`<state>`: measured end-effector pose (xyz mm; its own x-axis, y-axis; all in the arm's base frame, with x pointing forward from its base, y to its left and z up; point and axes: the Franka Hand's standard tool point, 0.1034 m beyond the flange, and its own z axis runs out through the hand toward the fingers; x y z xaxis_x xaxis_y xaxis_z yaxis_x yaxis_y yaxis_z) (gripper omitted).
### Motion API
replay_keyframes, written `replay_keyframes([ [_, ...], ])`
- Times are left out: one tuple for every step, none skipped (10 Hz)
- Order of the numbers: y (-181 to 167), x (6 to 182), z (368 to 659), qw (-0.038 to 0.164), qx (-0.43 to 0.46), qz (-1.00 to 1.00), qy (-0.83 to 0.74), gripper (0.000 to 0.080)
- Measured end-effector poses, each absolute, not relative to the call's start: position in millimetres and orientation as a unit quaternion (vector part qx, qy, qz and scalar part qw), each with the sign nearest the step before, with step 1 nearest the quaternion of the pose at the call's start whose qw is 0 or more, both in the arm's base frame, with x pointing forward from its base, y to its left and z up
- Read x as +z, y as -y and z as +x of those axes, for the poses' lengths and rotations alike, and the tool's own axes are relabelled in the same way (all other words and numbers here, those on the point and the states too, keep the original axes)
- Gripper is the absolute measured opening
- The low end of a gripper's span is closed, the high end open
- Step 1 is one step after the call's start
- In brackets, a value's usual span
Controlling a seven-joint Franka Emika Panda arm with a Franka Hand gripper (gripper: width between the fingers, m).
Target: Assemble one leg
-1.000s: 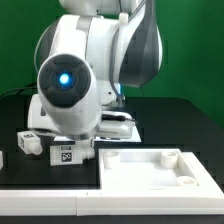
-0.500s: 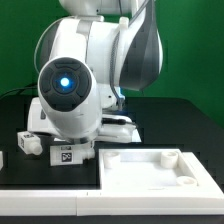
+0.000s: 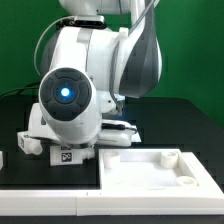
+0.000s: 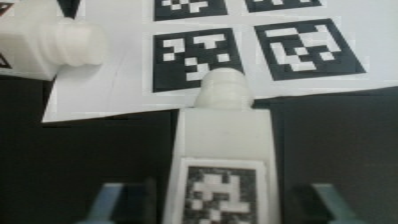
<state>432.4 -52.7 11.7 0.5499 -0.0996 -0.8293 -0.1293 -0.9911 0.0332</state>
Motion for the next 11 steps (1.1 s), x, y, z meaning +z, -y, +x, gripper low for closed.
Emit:
replay_keyframes([
  [53,11.7,432,0.016,0.470,-0.880,-0.065,0.0284],
  [50,15.8,433,0.015,0.474,-0.878,-0.063,0.0284],
  [35,40.0,440,0.013,0.476,-0.878,-0.055,0.0284],
  [17,67.4,448,0.012,0.472,-0.880,-0.047,0.0284],
  [5,79.0,455,0.008,0.461,-0.886,-0.046,0.0284],
  [0,80.1,459,0.008,0.452,-0.891,-0.039,0.0284],
  [3,76.1,459,0.008,0.448,-0.893,-0.040,0.0284],
  [3,74.9,464,0.008,0.431,-0.901,-0.039,0.0284],
  [2,74.1,472,0.008,0.396,-0.918,-0.038,0.0284],
  [-3,80.9,477,0.011,0.371,-0.928,-0.040,0.0284],
  [-15,105.8,498,0.027,0.337,-0.940,-0.040,0.0284],
])
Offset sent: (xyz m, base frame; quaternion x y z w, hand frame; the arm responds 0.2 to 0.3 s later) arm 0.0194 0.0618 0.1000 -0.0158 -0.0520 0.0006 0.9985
